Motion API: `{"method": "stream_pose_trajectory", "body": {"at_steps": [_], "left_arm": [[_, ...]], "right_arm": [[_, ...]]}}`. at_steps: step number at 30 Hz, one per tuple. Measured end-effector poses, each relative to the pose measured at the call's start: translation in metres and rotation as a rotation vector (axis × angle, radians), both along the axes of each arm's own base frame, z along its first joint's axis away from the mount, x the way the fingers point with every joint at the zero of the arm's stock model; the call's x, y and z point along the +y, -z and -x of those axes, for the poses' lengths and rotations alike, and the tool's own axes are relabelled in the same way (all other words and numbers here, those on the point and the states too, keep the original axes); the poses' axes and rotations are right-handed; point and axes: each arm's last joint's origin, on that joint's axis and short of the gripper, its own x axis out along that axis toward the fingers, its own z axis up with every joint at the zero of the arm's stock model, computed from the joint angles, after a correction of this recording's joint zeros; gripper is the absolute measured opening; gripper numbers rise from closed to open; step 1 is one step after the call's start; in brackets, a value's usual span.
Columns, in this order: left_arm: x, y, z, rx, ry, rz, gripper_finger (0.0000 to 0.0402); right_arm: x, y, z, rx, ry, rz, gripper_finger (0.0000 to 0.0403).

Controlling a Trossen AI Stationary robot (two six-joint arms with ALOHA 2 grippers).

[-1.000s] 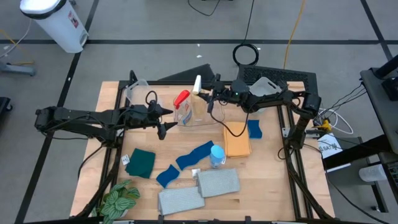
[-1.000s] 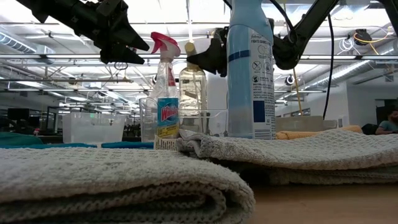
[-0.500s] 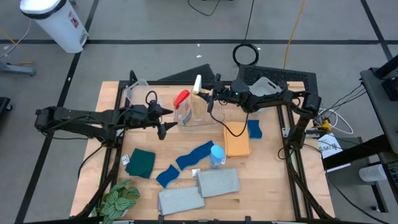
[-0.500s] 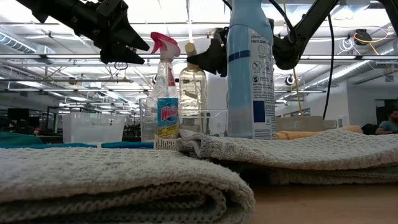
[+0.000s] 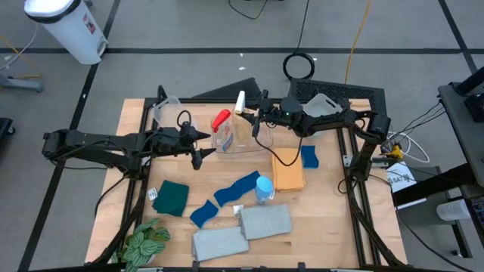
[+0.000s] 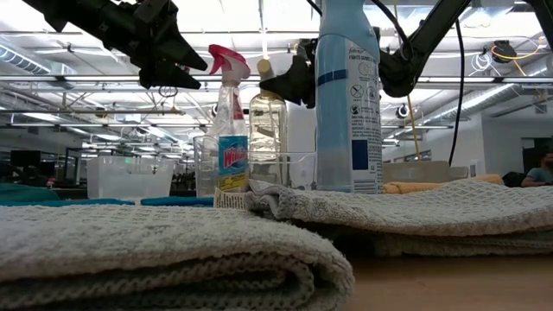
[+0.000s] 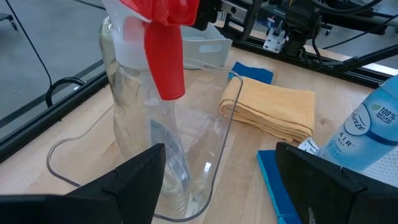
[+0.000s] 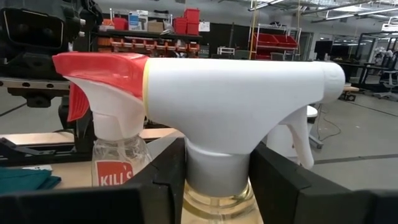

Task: Pick & Place Kitchen Items
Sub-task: Put the yellow sprayer bottle into the transparent bin, then put the blue air freshener spray into the transparent bin

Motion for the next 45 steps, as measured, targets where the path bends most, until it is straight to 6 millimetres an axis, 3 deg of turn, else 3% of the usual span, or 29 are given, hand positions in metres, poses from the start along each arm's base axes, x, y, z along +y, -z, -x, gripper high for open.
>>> {"method": "stream_pose_trajectory", "body": {"at_steps": [18,38,45], "left_arm": [[0.0,0.0,0.0,0.0,0.0,0.0,0.0308],[0.0,0.0,0.0,0.0,-0.001,0.0,0.0308],[0.0,0.0,0.0,0.0,0.0,0.0,0.0308]], "right_arm": [[0.0,-0.002,0.001,-0.025,-0.007,-0.095,0.017],[0.001,-0.002,0.001,-0.026,-0.009,-0.12,0.0272],[0.004,-0.012,0.009,0.045,-0.005,-0.135,0.0298]]}}
